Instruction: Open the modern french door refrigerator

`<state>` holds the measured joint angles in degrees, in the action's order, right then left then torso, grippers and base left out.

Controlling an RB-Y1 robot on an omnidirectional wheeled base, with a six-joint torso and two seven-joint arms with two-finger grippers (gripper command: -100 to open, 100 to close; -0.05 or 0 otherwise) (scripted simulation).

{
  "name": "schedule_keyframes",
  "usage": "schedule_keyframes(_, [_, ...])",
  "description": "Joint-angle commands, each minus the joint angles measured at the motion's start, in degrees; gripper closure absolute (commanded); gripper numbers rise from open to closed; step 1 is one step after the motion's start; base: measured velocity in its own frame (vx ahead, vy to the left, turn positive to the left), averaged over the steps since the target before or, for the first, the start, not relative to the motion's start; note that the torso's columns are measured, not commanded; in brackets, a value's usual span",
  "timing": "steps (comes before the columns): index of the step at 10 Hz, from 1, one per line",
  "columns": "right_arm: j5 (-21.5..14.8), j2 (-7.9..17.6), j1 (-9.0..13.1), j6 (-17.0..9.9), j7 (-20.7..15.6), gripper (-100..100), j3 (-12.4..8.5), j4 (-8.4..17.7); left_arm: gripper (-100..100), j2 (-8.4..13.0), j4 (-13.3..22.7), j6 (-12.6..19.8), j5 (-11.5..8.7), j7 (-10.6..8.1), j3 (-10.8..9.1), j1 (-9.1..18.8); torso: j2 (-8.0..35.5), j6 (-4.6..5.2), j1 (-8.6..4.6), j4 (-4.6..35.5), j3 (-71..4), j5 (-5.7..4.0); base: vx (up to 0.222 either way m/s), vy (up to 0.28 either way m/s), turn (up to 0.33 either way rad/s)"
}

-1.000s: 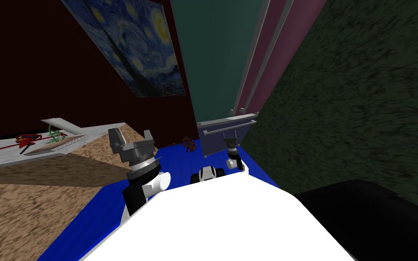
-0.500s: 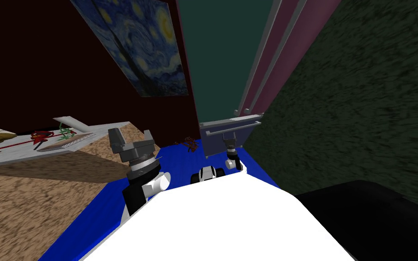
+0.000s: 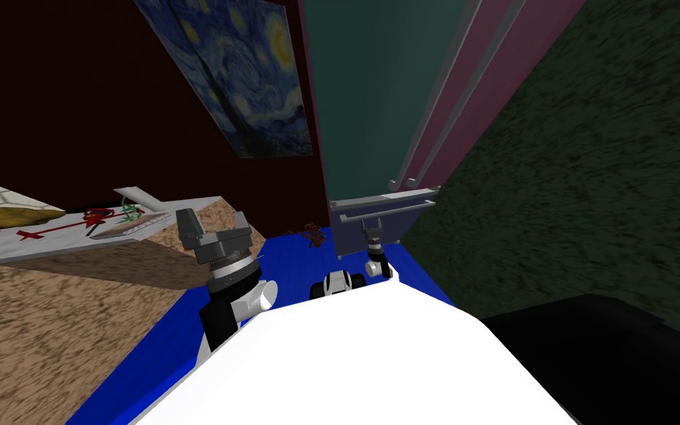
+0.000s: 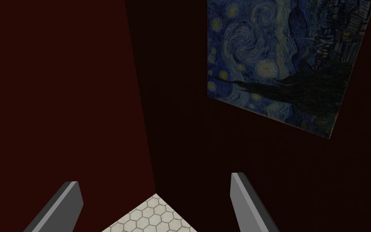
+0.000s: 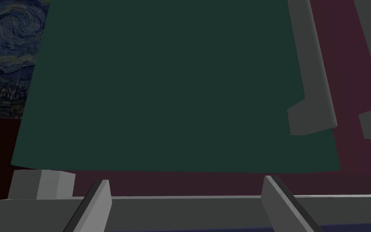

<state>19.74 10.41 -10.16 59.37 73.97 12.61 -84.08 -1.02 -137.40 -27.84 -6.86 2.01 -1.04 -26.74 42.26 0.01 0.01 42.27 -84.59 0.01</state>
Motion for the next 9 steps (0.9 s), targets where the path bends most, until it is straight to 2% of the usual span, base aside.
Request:
schedule_keyframes(1, [1.5, -0.1, 1.4, 2.4, 4.5, -100, 1.1, 3.5, 0, 0.0, 0.0, 0.0, 0.0, 0.0, 0.0, 0.0, 0.1, 0.01, -0.05, 0.0, 0.1, -0.01, 0.042, 0.02, 0.133])
schedule_keyframes(3, [1.5, -0.1, 1.4, 2.4, 7.7, -100, 1.1, 4.4, 0, 0.0, 0.0, 0.0, 0.0, 0.0, 0.0, 0.0, 0.0, 0.0, 0.01, 0.0, 0.0, 0.0, 0.037, 0.018, 0.044])
schedule_keyframes(4, [2.8, -0.1, 2.3, 4.2, 9.4, -100, 2.1, 7.1, 0, 0.0, 0.0, 0.0, 0.0, 0.0, 0.0, 0.0, 0.1, 0.01, -0.04, 0.0, 0.0, -0.01, 0.046, 0.023, 0.134])
schedule_keyframes(6, [2.8, -0.1, 2.3, 4.2, 12.5, -100, 2.1, 7.7, 0, 0.0, 0.0, 0.0, 0.0, 0.0, 0.0, 0.0, 0.0, 0.0, -0.02, 0.0, 0.0, 0.0, 0.039, 0.011, 0.044])
schedule_keyframes(7, [4.1, -0.2, 3.2, 6.0, 14.3, -100, 3.2, 10.6, 0, 0.0, 0.0, 0.0, 0.0, 0.0, 0.0, 0.0, 0.1, 0.01, -0.06, 0.0, 0.0, -0.01, 0.042, 0.019, 0.155])
schedule_keyframes(9, [4.1, -0.2, 3.2, 6.0, 17.1, -100, 3.2, 10.9, 0, 0.0, 0.0, 0.0, 0.0, 0.0, 0.0, 0.0, 0.0, 0.0, -0.01, 0.0, 0.0, 0.0, 0.038, 0.008, 0.027])
